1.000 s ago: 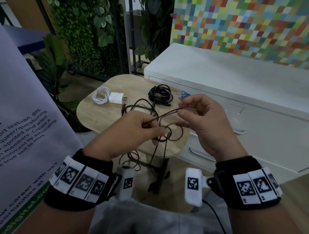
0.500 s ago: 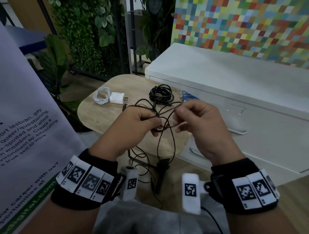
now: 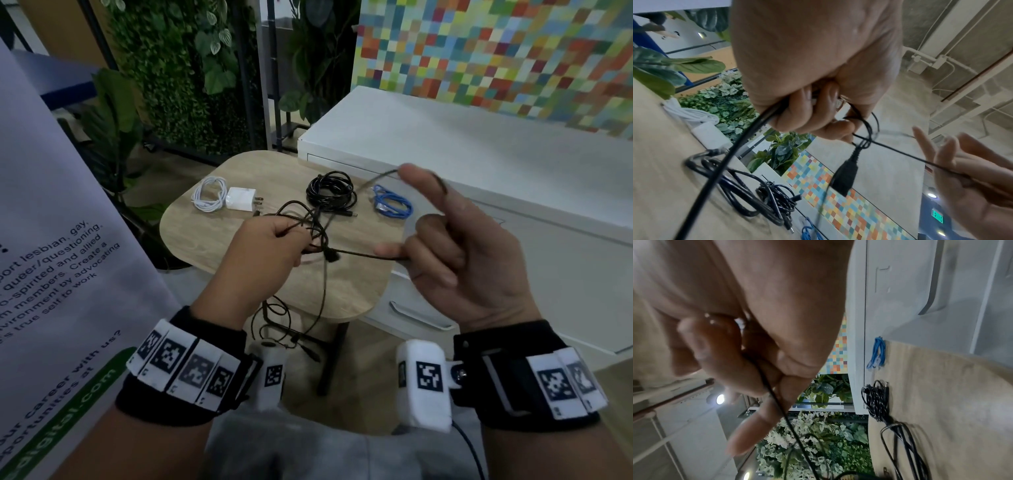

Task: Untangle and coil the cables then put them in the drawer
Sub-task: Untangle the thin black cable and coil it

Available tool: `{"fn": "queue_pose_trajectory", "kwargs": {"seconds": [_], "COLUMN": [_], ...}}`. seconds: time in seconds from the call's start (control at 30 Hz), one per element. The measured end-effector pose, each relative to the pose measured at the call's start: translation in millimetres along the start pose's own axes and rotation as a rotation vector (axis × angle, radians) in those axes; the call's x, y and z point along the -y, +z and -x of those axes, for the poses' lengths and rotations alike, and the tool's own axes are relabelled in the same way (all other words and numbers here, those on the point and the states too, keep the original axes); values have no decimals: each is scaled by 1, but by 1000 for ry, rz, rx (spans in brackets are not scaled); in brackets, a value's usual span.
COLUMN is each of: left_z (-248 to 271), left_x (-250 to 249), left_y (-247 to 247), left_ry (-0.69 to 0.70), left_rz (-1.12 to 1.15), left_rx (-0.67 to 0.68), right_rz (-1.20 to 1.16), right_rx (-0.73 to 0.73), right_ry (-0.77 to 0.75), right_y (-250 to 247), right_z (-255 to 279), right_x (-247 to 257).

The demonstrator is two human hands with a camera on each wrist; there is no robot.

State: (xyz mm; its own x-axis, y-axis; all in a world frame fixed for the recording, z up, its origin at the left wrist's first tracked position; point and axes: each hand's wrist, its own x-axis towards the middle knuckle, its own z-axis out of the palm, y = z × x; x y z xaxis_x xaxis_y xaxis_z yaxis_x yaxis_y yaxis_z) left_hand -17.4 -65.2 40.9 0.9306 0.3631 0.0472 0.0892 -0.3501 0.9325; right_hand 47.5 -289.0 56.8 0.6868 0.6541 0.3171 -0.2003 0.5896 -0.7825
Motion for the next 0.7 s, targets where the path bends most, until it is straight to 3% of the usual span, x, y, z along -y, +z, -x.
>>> {"fn": "queue_pose_trajectory", "kwargs": {"seconds": [0.07,0.2,0.27,0.4,0.57,0.7], "left_z": [-1,-3,-4,-5,-5,-7], "left_x": [2,6,7,5,5,11], "left_y": [-1,-1,-1,4,4,-2], "left_ry": [-6,-52,-93,-156,-150,-160], "left_rz": [2,8,28,89,93,150], "left_rx": [1,-32,-33,-45,-50,-61], "right_rz": [-15,-62,-32,122,-59,1], "right_rx": [-48,-303,-390,-378,-316,-364], "right_ry": [-30,-140,-103,-6,-249,-271], "right_y": [0,2,5,9,3,-4], "right_z": [1,-1,-1,1,-1,0], "right_x": [7,9,7,0,-2,12]}}
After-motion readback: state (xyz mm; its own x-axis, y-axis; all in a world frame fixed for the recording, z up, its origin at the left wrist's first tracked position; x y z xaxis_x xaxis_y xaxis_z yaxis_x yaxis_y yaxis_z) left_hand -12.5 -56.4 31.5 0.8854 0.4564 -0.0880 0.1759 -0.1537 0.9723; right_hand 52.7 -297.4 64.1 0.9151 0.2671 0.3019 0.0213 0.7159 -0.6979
